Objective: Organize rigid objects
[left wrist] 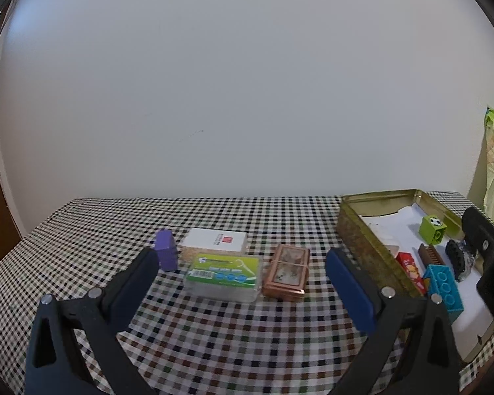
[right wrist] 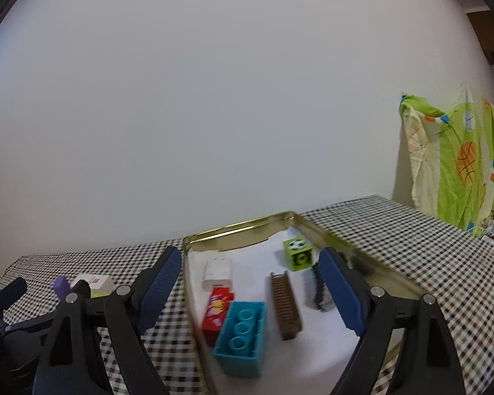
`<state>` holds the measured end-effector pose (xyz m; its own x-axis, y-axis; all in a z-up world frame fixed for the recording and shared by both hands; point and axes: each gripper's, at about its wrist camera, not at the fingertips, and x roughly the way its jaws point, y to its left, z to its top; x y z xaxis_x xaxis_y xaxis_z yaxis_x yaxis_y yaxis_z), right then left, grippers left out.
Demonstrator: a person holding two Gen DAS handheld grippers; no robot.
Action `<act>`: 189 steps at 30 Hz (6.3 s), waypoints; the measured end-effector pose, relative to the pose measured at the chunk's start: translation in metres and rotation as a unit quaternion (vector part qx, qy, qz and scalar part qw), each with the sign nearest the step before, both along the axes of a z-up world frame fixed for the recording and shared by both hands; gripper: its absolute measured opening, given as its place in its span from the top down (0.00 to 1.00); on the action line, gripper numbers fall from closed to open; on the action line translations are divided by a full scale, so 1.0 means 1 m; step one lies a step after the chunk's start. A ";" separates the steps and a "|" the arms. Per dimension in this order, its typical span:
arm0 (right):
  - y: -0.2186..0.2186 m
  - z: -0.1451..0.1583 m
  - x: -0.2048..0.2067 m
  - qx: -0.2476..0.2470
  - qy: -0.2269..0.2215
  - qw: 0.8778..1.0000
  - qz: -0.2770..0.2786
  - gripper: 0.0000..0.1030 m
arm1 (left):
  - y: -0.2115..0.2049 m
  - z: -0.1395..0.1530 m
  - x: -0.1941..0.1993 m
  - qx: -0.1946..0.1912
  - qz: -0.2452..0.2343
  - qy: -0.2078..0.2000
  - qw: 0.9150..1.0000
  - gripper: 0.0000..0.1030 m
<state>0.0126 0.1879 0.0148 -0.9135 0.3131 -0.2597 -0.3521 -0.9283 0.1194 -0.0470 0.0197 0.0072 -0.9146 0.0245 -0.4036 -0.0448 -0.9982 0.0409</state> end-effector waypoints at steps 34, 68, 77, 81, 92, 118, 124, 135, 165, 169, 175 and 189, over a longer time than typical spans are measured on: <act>-0.079 -0.016 -0.070 -0.004 -0.099 0.992 0.074 0.15 | -0.127 -0.016 -0.065 0.031 0.120 -0.066 0.990 0.01; -0.119 -0.072 -0.169 -0.005 -0.308 0.938 0.160 0.52 | -0.137 -0.032 -0.107 0.047 0.065 -0.108 0.991 0.01; -0.104 -0.062 -0.135 -0.037 -0.262 0.950 0.167 0.52 | -0.105 -0.042 -0.136 0.012 0.045 -0.142 0.989 0.13; -0.100 -0.060 -0.124 -0.048 -0.251 0.952 0.167 0.52 | -0.109 -0.055 -0.151 0.025 0.047 -0.188 0.981 0.26; -0.104 -0.049 -0.118 -0.056 -0.253 0.951 0.171 0.52 | -0.125 -0.076 -0.176 0.080 -0.007 -0.233 0.969 0.77; -0.106 -0.018 -0.070 0.000 -0.138 0.978 0.157 0.52 | -0.088 -0.033 -0.067 0.028 0.007 -0.095 0.995 0.83; -0.101 -0.017 -0.051 0.013 -0.126 0.980 0.155 0.52 | -0.079 -0.034 -0.048 0.032 0.010 -0.086 0.996 0.83; -0.091 -0.014 -0.016 0.035 -0.102 0.983 0.148 0.52 | -0.053 -0.033 -0.015 0.025 0.001 -0.078 0.997 0.83; -0.004 -0.006 0.041 0.015 -0.057 0.993 0.105 0.52 | 0.029 -0.010 0.039 -0.004 -0.055 -0.056 0.997 0.83; 0.009 -0.003 0.049 0.015 -0.055 0.994 0.091 0.52 | 0.043 -0.004 0.043 -0.007 -0.067 -0.049 0.997 0.83; 0.031 -0.002 0.052 0.017 -0.055 0.996 0.072 0.52 | 0.062 0.003 0.046 -0.005 -0.082 -0.042 0.996 0.83; 0.079 0.005 0.055 0.021 -0.053 0.998 0.036 0.52 | 0.110 0.012 0.045 -0.001 -0.121 -0.041 0.992 0.83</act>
<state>0.0681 0.2672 0.0202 -0.9025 0.2599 -0.3434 -0.2927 -0.9551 0.0463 -0.0022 0.1292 0.0190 -0.8466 0.2375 -0.4763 -0.2856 -0.9579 0.0299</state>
